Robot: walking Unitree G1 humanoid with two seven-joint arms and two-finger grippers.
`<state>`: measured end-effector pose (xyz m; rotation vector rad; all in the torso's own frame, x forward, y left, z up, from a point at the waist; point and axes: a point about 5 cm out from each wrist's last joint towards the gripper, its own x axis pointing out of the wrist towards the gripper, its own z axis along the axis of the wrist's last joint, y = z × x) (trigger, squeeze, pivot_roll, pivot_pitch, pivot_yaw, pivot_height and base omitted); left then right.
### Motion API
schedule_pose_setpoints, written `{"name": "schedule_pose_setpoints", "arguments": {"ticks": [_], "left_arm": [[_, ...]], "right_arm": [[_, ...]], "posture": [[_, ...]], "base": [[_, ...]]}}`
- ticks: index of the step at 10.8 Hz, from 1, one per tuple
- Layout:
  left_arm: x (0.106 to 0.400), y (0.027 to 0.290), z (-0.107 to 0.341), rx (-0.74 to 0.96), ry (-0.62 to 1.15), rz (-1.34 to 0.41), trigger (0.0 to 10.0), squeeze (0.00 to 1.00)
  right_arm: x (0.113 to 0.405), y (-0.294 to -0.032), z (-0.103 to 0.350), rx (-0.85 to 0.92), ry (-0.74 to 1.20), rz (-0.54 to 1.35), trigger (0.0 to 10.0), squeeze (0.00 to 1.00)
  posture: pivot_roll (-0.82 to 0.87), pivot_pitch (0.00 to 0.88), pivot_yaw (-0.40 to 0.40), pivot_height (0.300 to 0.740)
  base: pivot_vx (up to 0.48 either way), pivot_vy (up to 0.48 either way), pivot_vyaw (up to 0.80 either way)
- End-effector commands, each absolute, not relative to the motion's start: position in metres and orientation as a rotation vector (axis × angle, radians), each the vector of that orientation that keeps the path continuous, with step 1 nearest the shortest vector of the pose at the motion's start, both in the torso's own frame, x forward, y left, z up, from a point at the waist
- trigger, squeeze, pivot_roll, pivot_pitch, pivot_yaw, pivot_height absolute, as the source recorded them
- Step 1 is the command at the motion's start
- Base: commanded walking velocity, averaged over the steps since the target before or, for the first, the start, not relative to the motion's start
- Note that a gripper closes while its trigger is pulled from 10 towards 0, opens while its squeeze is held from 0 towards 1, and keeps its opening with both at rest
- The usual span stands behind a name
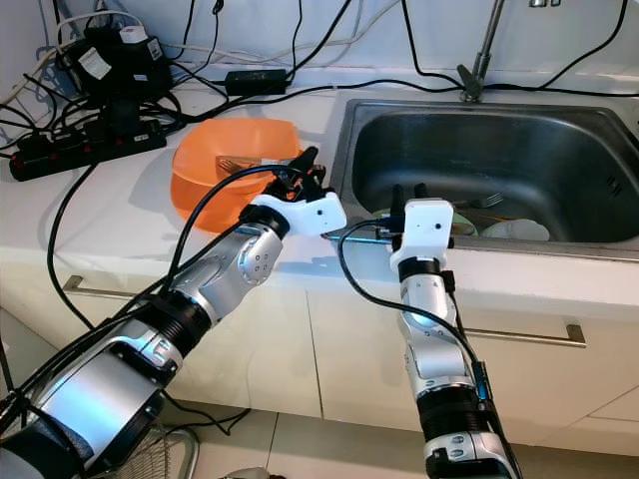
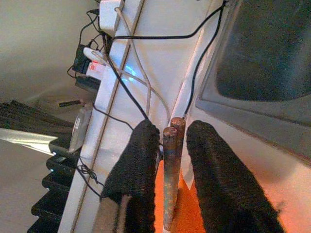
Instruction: Kitchen organization
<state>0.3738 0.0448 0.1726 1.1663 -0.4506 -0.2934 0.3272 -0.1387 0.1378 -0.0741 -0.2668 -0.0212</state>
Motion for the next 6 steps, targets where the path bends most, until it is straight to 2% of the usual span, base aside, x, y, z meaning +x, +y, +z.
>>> {"name": "schedule_pose_setpoints", "arguments": {"ticks": [1, 2, 3, 6], "left_arm": [[0.3758, 0.0425, 0.1786, 1.183, -0.470, -0.283, 1.8, 0.00], [0.3755, 0.0403, 0.1795, 1.183, -0.478, -0.286, 0.5, 0.00], [0.3755, 0.0400, 0.1798, 1.183, -0.480, -0.286, 0.0, 0.00], [0.3763, 0.0425, 0.1797, 1.191, -0.479, -0.274, 0.0, 0.00]], "right_arm": [[0.3303, -0.1376, 0.1409, -0.070, -0.266, -0.021, 10.0, 0.00], [0.3296, -0.1371, 0.1399, -0.069, -0.264, -0.021, 10.0, 0.00], [0.3296, -0.1369, 0.1400, -0.068, -0.264, -0.021, 10.0, 0.00], [0.3304, -0.1373, 0.1404, -0.070, -0.263, -0.021, 10.0, 0.00]], "posture": [[0.07, 0.000, 0.061, 0.740], [0.07, 0.000, 0.060, 0.740], [0.06, 0.000, 0.061, 0.740], [0.07, 0.000, 0.058, 0.740]], "base": [[0.000, 0.000, 0.00], [0.000, 0.000, 0.00], [0.000, 0.000, 0.00], [0.000, 0.000, 0.00]]}}
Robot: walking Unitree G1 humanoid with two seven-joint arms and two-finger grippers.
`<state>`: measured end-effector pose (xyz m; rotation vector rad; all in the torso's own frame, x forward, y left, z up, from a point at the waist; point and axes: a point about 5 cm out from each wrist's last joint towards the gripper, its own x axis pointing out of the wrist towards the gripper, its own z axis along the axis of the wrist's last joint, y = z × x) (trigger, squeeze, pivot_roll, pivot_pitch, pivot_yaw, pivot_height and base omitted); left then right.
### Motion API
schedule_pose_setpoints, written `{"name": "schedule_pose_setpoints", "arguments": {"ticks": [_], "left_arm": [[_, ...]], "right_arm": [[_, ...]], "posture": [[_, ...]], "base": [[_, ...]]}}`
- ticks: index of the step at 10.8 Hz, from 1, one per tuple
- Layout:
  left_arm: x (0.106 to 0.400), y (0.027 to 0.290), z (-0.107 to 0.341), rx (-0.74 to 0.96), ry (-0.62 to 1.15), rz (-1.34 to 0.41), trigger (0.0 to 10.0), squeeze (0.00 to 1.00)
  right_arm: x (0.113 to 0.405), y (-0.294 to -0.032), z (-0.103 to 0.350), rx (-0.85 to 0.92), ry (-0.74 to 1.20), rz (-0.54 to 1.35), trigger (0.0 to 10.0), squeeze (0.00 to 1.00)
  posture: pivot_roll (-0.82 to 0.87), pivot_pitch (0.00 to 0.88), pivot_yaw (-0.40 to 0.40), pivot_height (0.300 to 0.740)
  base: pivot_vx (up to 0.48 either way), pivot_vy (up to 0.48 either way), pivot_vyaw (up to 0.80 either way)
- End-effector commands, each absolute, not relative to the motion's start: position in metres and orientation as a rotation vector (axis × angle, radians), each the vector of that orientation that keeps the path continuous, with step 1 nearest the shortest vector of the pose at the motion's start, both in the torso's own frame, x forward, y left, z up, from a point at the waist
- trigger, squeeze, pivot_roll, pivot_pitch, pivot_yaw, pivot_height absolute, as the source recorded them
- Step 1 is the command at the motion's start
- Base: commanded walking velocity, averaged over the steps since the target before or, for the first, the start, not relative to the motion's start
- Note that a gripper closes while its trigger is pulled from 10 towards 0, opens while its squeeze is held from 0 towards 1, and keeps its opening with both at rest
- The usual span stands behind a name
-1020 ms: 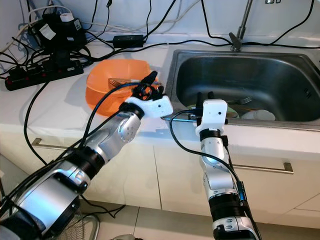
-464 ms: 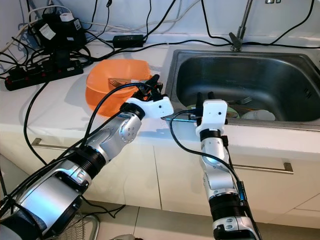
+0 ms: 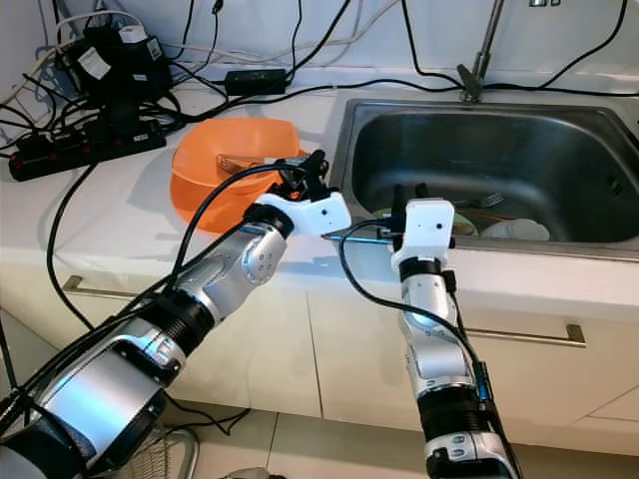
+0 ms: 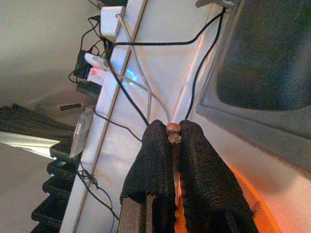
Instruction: Kitchen organization
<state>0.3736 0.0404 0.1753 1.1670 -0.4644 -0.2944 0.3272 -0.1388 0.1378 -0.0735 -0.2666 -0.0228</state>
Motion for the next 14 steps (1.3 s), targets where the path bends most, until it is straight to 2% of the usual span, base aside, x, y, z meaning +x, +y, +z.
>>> {"name": "schedule_pose_setpoints", "arguments": {"ticks": [1, 2, 3, 6, 8, 10, 11, 14], "left_arm": [[0.376, 0.043, 0.180, 1.196, -0.480, -0.267, 0.0, 0.00], [0.377, 0.043, 0.181, 1.202, -0.484, -0.260, 1.1, 0.00], [0.377, 0.044, 0.185, 1.213, -0.495, -0.242, 10.0, 0.00], [0.377, 0.043, 0.197, 1.226, -0.547, -0.203, 10.0, 0.00], [0.370, 0.038, 0.223, 1.179, -0.687, -0.160, 10.0, 0.00], [0.364, 0.036, 0.229, 1.106, -0.776, -0.156, 10.0, 0.00], [0.347, 0.027, 0.253, 0.904, -0.875, -0.189, 10.0, 0.00], [0.322, 0.016, 0.267, 0.485, -0.905, -0.367, 10.0, 0.00]], "right_arm": [[0.331, -0.137, 0.140, -0.069, -0.263, -0.020, 10.0, 0.00], [0.331, -0.137, 0.140, -0.069, -0.263, -0.019, 10.0, 0.00], [0.331, -0.137, 0.141, -0.069, -0.263, -0.020, 10.0, 0.00], [0.331, -0.137, 0.141, -0.069, -0.265, -0.020, 10.0, 0.00], [0.331, -0.136, 0.141, -0.067, -0.265, -0.017, 10.0, 0.00], [0.331, -0.135, 0.141, -0.065, -0.265, -0.015, 10.0, 0.00], [0.331, -0.135, 0.140, -0.066, -0.261, -0.016, 10.0, 0.00], [0.331, -0.135, 0.140, -0.070, -0.261, -0.012, 10.0, 0.00]], "posture": [[0.07, 0.000, 0.057, 0.740], [0.07, 0.000, 0.057, 0.740], [0.07, 0.000, 0.056, 0.740], [0.07, 0.000, 0.053, 0.740], [0.07, 0.000, 0.053, 0.740], [0.07, 0.000, 0.053, 0.740], [0.07, 0.000, 0.052, 0.740], [0.07, 0.000, 0.053, 0.740]], "base": [[0.000, 0.000, 0.00], [0.000, 0.000, 0.00], [0.000, 0.000, 0.00], [0.000, 0.000, 0.00], [0.000, 0.000, 0.00], [0.000, 0.000, 0.00], [0.000, 0.000, 0.00], [0.000, 0.000, 0.00]]}}
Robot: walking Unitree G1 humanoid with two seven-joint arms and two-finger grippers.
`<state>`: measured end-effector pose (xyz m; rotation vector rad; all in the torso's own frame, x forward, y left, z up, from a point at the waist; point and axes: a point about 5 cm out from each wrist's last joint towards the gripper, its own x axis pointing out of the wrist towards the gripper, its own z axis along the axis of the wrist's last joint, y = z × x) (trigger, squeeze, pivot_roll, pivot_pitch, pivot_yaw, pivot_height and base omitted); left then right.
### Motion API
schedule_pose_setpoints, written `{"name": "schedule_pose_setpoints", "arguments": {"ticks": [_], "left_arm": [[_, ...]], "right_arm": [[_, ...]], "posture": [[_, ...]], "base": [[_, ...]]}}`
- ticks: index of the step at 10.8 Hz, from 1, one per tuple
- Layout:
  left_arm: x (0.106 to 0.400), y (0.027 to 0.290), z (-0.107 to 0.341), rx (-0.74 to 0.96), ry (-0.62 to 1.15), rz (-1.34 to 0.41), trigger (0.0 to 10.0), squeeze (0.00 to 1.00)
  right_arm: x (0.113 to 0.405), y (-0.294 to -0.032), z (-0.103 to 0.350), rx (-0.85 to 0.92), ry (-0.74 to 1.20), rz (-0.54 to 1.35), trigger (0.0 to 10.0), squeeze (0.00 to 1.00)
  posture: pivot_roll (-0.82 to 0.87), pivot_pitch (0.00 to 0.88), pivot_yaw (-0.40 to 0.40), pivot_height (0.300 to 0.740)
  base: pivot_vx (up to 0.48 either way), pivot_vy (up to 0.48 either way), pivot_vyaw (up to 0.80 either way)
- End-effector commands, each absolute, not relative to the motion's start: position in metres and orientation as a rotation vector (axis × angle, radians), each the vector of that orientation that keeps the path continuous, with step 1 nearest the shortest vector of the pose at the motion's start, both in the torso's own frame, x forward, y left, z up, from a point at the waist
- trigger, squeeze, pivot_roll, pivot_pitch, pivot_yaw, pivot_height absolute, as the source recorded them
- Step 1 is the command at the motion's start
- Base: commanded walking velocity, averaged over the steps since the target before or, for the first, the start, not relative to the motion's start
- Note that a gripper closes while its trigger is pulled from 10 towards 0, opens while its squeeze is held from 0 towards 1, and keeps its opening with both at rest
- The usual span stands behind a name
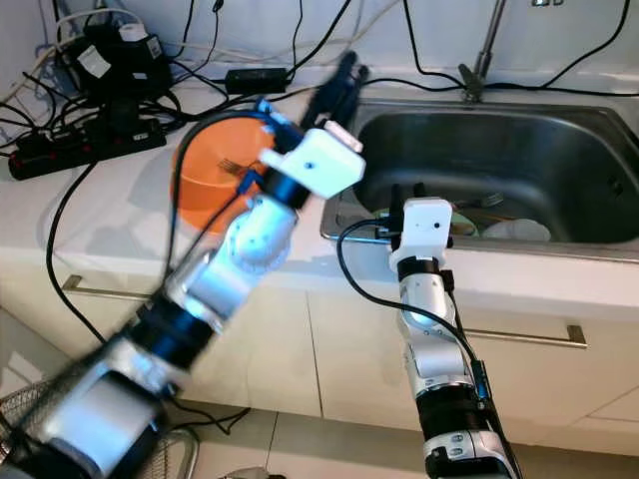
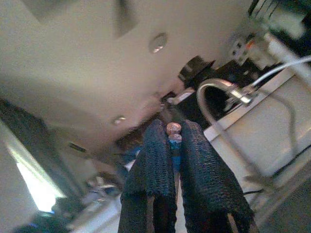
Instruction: Kitchen organization
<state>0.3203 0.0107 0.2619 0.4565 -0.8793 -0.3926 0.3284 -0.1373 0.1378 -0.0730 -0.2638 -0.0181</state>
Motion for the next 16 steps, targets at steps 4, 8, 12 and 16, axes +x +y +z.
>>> {"name": "schedule_pose_setpoints", "arguments": {"ticks": [4, 8, 12, 16], "left_arm": [[0.320, 0.020, 0.263, 0.069, -0.704, -0.533, 10.0, 0.00], [0.318, 0.022, 0.256, -0.126, -0.604, -0.640, 10.0, 0.00], [0.318, 0.017, 0.250, -0.212, -0.520, -0.731, 10.0, 0.00], [0.317, 0.015, 0.249, -0.200, -0.512, -0.755, 10.0, 0.00]], "right_arm": [[0.332, -0.134, 0.141, -0.073, -0.266, -0.011, 10.0, 0.00], [0.332, -0.129, 0.142, -0.081, -0.276, 0.010, 10.0, 0.00], [0.332, -0.124, 0.147, -0.097, -0.301, 0.028, 10.0, 0.84], [0.330, -0.120, 0.151, -0.097, -0.318, 0.051, 10.0, 0.00]], "posture": [[0.07, 0.000, 0.055, 0.740], [0.06, 0.000, 0.058, 0.740], [0.05, 0.000, 0.066, 0.740], [0.05, 0.000, 0.067, 0.740]], "base": [[0.000, 0.000, 0.00], [0.000, 0.000, 0.00], [0.000, 0.000, 0.00], [0.000, 0.000, 0.00]]}}
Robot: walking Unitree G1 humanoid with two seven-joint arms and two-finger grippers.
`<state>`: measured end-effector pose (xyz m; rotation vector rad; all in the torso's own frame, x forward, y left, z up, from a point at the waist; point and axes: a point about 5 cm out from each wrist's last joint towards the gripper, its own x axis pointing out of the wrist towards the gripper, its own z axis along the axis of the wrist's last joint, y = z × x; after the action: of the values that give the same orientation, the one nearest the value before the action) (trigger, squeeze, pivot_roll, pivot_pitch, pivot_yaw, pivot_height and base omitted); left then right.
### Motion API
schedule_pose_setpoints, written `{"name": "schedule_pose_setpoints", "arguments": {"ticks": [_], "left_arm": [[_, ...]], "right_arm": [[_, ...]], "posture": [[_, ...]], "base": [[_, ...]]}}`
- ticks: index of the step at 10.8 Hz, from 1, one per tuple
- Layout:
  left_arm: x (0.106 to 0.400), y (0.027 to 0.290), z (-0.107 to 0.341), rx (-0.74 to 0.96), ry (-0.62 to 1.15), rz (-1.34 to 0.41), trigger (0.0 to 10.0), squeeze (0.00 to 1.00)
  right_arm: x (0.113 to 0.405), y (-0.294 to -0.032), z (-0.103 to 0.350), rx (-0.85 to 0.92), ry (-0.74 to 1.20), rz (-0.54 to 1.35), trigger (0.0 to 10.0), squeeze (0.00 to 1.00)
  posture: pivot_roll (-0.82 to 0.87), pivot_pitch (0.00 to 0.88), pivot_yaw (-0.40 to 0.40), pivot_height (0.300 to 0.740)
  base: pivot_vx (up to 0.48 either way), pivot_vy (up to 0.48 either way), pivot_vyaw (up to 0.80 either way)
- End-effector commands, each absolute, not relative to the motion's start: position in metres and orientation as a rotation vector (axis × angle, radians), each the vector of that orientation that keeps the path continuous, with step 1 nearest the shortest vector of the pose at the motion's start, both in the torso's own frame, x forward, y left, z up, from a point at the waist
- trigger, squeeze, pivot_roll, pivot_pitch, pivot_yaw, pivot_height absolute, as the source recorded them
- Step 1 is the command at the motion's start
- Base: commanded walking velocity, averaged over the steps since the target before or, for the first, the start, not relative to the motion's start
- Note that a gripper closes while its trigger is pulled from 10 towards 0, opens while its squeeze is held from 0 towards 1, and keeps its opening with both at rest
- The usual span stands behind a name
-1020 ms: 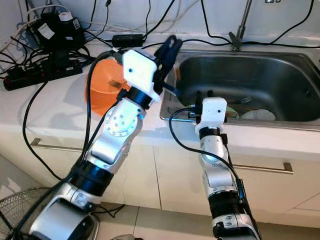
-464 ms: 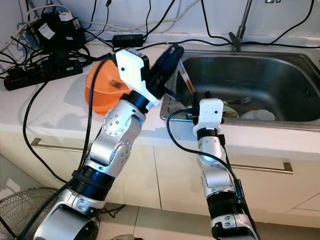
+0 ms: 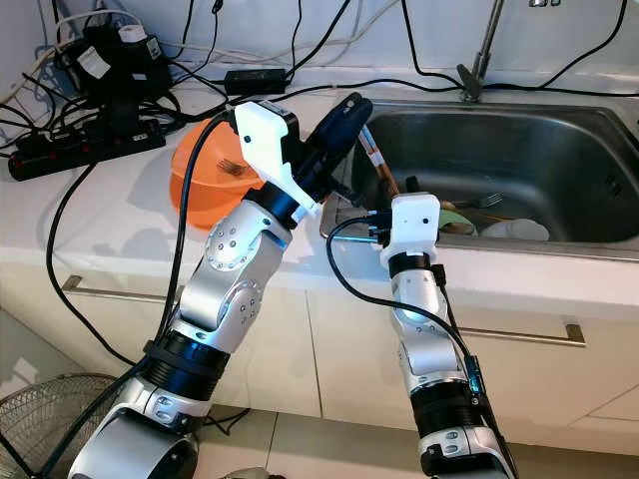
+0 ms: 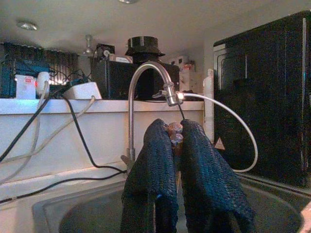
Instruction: Kitchen organization
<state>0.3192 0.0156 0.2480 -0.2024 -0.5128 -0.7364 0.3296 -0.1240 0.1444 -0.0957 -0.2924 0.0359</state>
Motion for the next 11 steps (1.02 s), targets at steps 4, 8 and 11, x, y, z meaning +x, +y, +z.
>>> {"name": "schedule_pose_setpoints", "arguments": {"ticks": [4, 8, 11], "left_arm": [[0.317, 0.012, 0.247, -0.201, -0.503, -0.768, 10.0, 0.00], [0.314, 0.008, 0.241, -0.171, -0.468, -0.814, 10.0, 0.00], [0.313, 0.008, 0.236, -0.153, -0.451, -0.822, 10.0, 0.00]], "right_arm": [[0.331, -0.115, 0.150, -0.087, -0.303, 0.079, 10.0, 0.00], [0.332, -0.116, 0.150, -0.086, -0.298, 0.068, 10.0, 0.00], [0.334, -0.118, 0.151, -0.087, -0.302, 0.054, 10.0, 0.00]], "posture": [[0.06, 0.000, 0.068, 0.740], [0.06, 0.000, 0.067, 0.740], [0.07, 0.000, 0.063, 0.740]], "base": [[0.000, 0.000, 0.00], [0.000, 0.000, 0.00], [0.000, 0.000, 0.00]]}}
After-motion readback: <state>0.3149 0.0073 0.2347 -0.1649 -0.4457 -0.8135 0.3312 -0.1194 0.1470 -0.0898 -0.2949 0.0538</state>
